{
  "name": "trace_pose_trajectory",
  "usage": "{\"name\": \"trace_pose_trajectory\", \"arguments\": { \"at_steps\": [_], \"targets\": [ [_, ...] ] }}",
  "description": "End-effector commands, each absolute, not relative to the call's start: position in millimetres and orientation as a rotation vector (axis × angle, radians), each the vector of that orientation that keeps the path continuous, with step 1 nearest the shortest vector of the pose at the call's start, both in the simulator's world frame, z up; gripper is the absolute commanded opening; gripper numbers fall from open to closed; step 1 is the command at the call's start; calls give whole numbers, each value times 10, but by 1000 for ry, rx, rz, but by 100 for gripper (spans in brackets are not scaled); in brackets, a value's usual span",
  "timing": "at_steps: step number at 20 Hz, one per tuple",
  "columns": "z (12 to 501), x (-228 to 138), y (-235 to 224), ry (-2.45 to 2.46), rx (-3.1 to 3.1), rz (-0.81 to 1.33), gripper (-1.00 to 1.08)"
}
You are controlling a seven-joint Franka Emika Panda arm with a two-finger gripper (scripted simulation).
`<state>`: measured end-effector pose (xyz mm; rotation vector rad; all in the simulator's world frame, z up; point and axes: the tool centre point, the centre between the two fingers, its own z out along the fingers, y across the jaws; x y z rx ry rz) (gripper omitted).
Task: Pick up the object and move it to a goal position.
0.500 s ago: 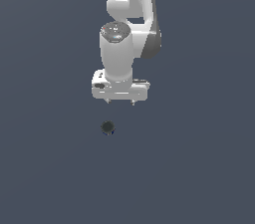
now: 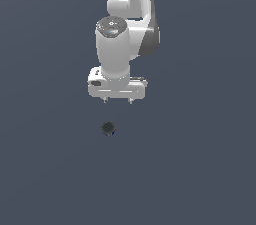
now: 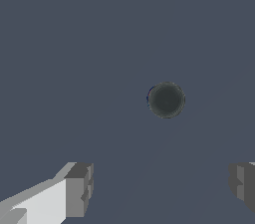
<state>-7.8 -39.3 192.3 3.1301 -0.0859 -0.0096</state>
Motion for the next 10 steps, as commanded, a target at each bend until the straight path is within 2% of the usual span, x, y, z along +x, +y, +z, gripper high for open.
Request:
{"name": "trace_pose_trajectory", "arguments": {
  "at_steps": [1, 10],
  "targets": [
    [1960, -86, -411, -81, 3127, -9, 100],
    [1807, -20, -467, -124, 3129, -8, 100]
  ]
}}
